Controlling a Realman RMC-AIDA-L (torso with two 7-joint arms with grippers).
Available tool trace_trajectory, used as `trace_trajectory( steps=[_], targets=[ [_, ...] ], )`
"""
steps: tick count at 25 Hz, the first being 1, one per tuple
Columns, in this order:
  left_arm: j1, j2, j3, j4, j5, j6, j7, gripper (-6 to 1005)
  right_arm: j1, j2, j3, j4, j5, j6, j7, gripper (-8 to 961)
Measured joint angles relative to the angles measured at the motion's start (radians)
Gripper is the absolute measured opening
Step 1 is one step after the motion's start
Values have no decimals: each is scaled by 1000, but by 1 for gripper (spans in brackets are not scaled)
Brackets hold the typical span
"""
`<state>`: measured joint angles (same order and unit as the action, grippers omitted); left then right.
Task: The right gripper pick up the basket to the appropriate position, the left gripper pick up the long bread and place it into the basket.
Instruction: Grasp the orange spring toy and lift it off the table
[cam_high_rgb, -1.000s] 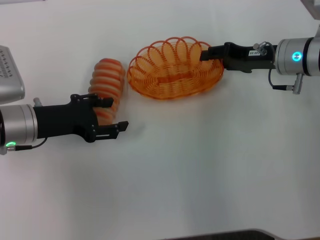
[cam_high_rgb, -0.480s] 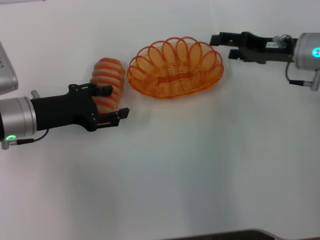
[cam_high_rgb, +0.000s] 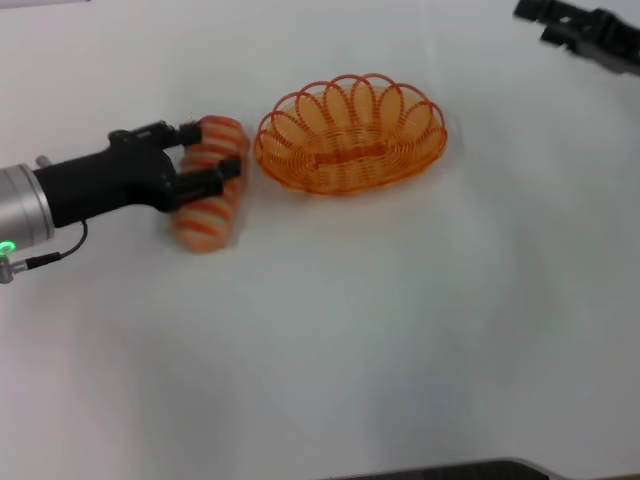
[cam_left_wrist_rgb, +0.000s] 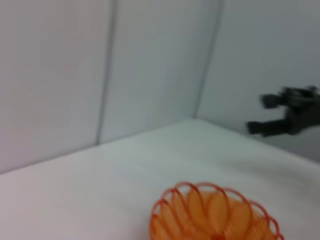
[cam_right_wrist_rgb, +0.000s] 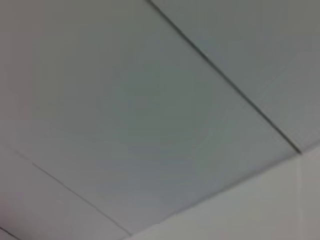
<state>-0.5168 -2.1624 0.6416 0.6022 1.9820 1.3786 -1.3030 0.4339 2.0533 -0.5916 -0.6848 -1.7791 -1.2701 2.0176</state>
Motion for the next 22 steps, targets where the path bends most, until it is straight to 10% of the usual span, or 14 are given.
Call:
trace_trajectory(
  steps=[22],
  targets=[
    [-77, 51, 98, 260, 364, -23, -1144, 731, -67, -32, 102, 8, 19, -322, -578, 921]
  ],
)
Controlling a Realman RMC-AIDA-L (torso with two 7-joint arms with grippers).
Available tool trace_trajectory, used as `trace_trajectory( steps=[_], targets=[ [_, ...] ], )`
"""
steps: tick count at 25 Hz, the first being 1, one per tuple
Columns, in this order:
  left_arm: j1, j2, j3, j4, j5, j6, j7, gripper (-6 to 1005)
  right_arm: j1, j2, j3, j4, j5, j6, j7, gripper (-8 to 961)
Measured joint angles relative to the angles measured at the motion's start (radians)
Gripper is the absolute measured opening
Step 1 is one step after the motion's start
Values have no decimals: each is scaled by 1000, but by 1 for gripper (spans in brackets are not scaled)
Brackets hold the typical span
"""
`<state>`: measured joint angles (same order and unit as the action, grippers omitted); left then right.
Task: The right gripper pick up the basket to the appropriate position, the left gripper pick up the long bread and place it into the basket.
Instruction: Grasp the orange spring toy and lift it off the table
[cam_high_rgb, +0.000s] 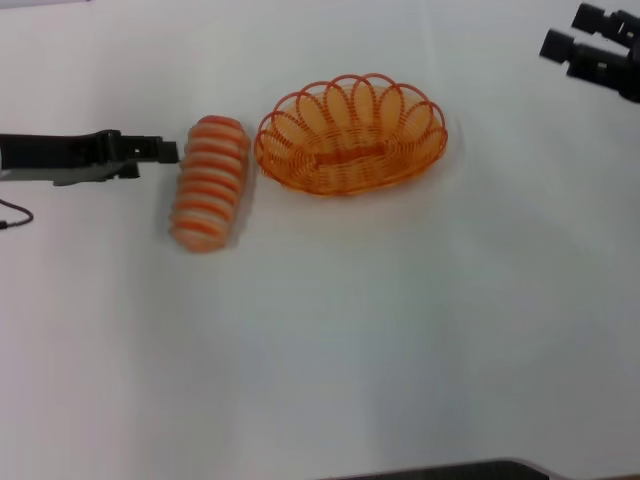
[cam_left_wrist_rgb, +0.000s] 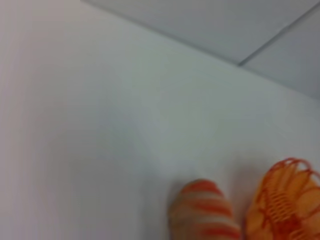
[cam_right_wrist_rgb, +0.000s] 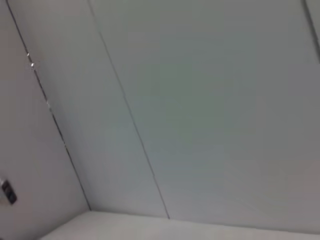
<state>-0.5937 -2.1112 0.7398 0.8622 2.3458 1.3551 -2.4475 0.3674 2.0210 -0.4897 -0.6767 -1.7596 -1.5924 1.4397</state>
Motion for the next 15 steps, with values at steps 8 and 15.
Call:
trace_trajectory(
  steps=[8, 15],
  targets=[
    [-122, 30, 79, 57, 195, 91, -206, 730, -14, 30, -2, 8, -68, -8, -169, 923],
    [-190, 29, 124, 65, 249, 130, -269, 729, -22, 43, -1, 64, -139, 0, -267, 925]
  ],
)
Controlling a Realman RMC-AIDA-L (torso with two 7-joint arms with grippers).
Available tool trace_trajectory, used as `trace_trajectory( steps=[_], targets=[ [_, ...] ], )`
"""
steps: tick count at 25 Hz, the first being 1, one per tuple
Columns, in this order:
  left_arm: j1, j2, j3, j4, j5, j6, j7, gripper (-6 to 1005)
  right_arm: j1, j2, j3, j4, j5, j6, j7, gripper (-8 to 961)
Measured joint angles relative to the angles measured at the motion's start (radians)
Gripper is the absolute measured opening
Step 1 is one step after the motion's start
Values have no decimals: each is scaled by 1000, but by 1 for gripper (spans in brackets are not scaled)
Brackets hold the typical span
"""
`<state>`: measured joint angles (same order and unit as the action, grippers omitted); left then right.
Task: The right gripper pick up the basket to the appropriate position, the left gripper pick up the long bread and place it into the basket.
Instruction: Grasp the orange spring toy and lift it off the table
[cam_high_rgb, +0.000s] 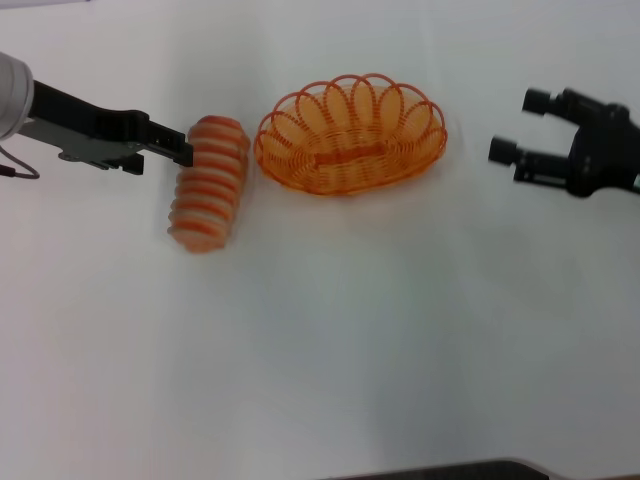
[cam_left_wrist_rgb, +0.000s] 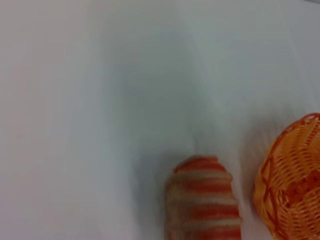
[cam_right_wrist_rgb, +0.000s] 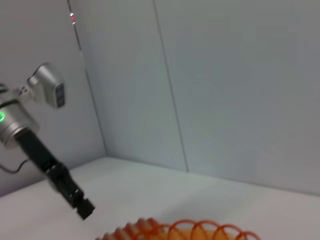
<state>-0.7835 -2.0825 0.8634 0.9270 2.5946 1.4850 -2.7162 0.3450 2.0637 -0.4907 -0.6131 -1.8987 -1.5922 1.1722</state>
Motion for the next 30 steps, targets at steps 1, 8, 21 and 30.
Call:
trace_trajectory(
  steps=[1, 8, 21, 30],
  targets=[
    [-4, -1, 3, 0, 5, 1, -2, 729, 0, 0, 1, 11, -14, 3, -15, 925],
    [-12, -8, 45, 0, 18, 1, -5, 728, -1, 13, -2, 34, -103, 73, -62, 925],
    [-56, -16, 174, 2, 80, 23, -44, 727, -2, 17, -16, 47, -136, 84, -110, 921],
    [-106, -70, 209, 52, 228, 32, -126, 725, -5, 18, -30, 47, -138, 89, -123, 919]
  ],
)
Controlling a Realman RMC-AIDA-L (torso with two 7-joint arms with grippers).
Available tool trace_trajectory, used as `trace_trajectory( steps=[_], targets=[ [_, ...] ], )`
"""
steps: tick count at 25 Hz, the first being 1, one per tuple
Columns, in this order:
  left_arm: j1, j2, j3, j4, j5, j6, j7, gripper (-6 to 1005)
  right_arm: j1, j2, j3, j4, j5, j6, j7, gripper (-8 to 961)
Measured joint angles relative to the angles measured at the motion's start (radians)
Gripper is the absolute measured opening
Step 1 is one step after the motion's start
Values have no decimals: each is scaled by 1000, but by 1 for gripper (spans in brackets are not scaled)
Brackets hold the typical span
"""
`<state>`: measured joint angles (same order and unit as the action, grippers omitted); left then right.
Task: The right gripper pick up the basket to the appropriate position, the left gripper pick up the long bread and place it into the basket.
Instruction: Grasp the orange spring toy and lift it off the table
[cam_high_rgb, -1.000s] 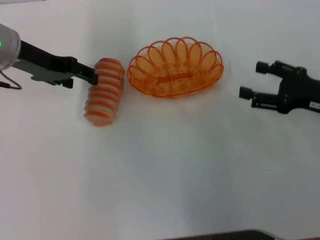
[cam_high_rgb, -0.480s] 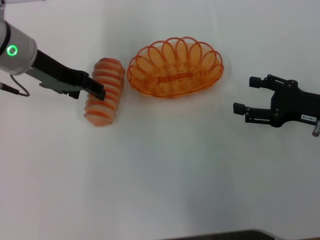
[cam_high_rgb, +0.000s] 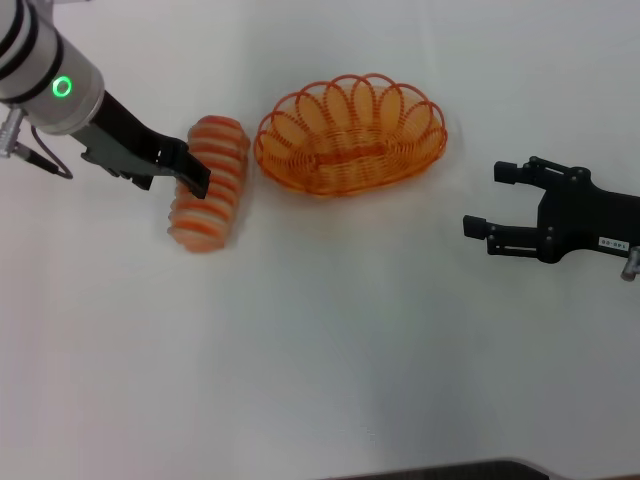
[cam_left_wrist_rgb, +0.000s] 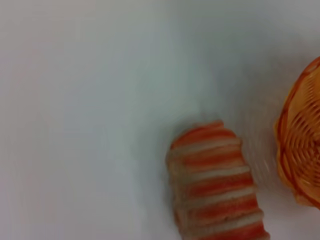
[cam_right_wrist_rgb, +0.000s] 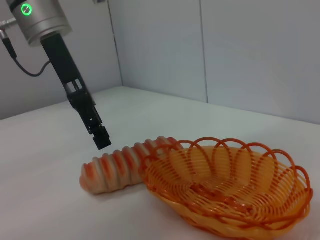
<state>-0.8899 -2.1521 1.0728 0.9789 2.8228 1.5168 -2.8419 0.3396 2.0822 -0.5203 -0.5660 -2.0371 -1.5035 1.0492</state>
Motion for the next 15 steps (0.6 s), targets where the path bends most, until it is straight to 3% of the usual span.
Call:
trace_trajectory(
  steps=[3, 15],
  targets=[
    [-14, -12, 5, 7, 17, 2, -10, 722, -1, 1, -3, 0, 0, 2, -1, 918],
    [-26, -17, 98, 3, 10, -46, -56, 709, -2, 1, -6, 0, 0, 4, -2, 917]
  ],
)
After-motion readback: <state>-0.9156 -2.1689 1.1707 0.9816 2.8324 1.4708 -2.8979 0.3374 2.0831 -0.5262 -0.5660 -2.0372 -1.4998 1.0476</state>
